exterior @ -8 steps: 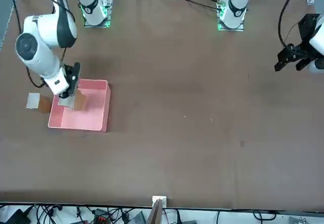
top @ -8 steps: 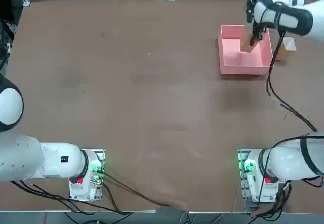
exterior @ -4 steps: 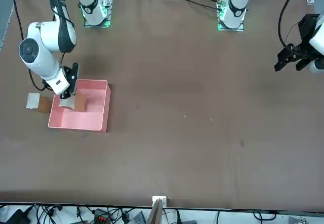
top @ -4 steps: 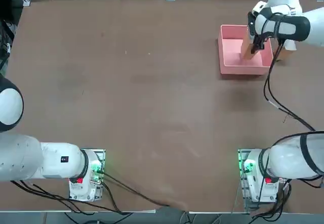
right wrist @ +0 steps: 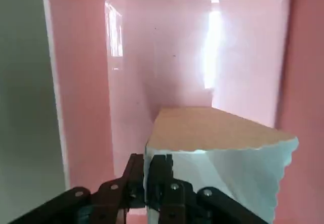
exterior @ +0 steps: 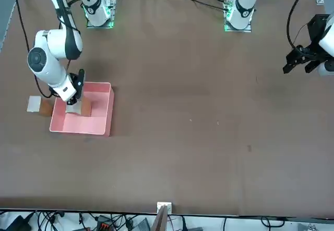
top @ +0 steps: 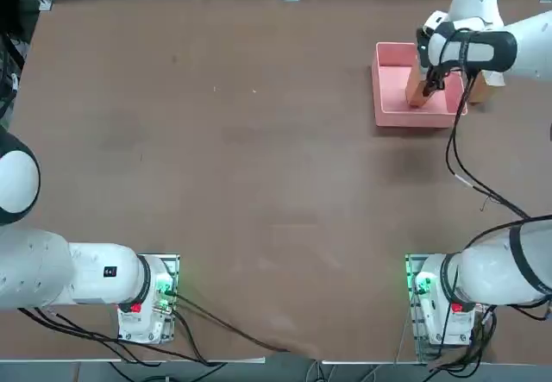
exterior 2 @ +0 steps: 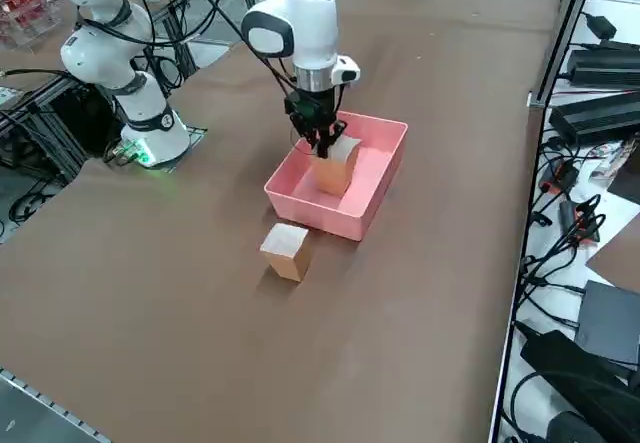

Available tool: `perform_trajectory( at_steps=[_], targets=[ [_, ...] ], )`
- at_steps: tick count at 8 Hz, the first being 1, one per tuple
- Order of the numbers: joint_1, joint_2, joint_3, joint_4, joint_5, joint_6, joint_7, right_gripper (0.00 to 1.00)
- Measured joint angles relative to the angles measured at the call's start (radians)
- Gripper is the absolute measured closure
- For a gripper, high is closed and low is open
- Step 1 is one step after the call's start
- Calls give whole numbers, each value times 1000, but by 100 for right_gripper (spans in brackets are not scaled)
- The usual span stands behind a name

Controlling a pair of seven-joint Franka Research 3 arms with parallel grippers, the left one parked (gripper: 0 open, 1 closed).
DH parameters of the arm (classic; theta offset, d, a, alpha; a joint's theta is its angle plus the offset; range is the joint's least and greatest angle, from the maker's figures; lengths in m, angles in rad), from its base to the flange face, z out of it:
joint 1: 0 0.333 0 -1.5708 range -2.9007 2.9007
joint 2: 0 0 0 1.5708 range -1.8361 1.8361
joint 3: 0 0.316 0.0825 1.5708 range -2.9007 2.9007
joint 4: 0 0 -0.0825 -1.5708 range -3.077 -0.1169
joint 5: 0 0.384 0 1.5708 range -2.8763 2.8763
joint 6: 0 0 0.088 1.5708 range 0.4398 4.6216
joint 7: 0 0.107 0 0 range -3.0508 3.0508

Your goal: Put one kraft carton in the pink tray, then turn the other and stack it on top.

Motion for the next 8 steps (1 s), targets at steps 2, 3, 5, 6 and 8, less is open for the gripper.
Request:
perform_trajectory(
  at_steps=[2,3,5,6,8],
  targets=[
    [-3,17,0,-7,0,42,-3,94],
    [-8,26,0,-14,0,62,-3,92],
    [-14,43,-1,-19,0,81,-3,86],
    [-14,39,-1,-16,1,77,-2,71],
    [-14,7,1,27,31,-40,-2,37]
  ],
)
